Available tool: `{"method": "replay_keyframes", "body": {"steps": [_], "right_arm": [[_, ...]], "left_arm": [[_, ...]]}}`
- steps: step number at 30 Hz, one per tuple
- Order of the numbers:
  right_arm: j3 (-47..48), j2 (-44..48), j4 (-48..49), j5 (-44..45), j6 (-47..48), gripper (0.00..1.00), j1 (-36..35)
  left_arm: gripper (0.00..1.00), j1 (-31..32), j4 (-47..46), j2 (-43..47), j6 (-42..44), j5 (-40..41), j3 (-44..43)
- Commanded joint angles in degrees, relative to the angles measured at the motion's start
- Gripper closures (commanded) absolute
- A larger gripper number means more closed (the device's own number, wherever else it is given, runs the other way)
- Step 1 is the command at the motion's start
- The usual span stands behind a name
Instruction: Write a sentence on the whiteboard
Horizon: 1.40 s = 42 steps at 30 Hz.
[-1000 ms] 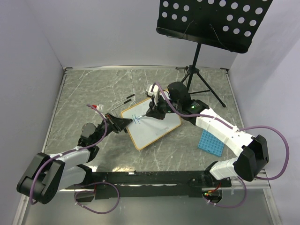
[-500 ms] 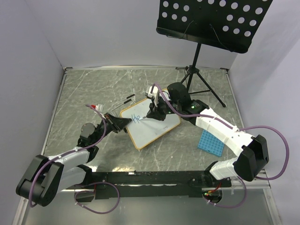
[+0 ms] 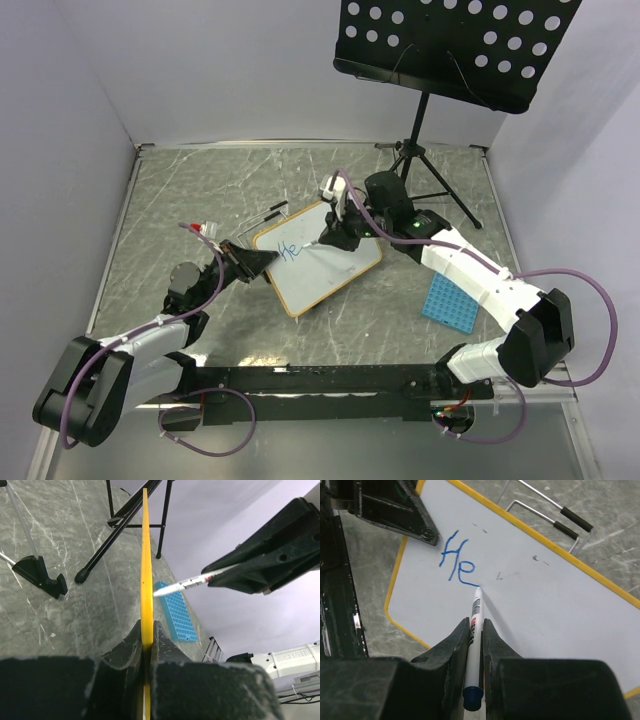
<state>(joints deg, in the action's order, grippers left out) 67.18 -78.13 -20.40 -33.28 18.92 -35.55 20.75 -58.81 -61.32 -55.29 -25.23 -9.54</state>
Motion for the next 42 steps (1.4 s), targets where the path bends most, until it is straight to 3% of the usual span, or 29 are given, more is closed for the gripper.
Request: {"method": "replay_keyframes", "body": {"steps": [1,17,42], "right_arm": [[2.3,3.3,2.8,-1.8,-1.5,1.00,1.7],[1.8,0.3,4.0,0.0,-2.7,1.00,2.2],[1.1,-0.5,-0.1,-6.1,0.0,1.00,1.8]], "left_arm": [[0.99,-0.2,-8.4,1.3,-1.2,-0.9,-0.7],[0.99,-0.2,-12.5,-1.7,-2.8,-3.2,-1.4],[0.99,-0.3,-10.9,-0.5,-2.1,-1.0,-1.6]]}}
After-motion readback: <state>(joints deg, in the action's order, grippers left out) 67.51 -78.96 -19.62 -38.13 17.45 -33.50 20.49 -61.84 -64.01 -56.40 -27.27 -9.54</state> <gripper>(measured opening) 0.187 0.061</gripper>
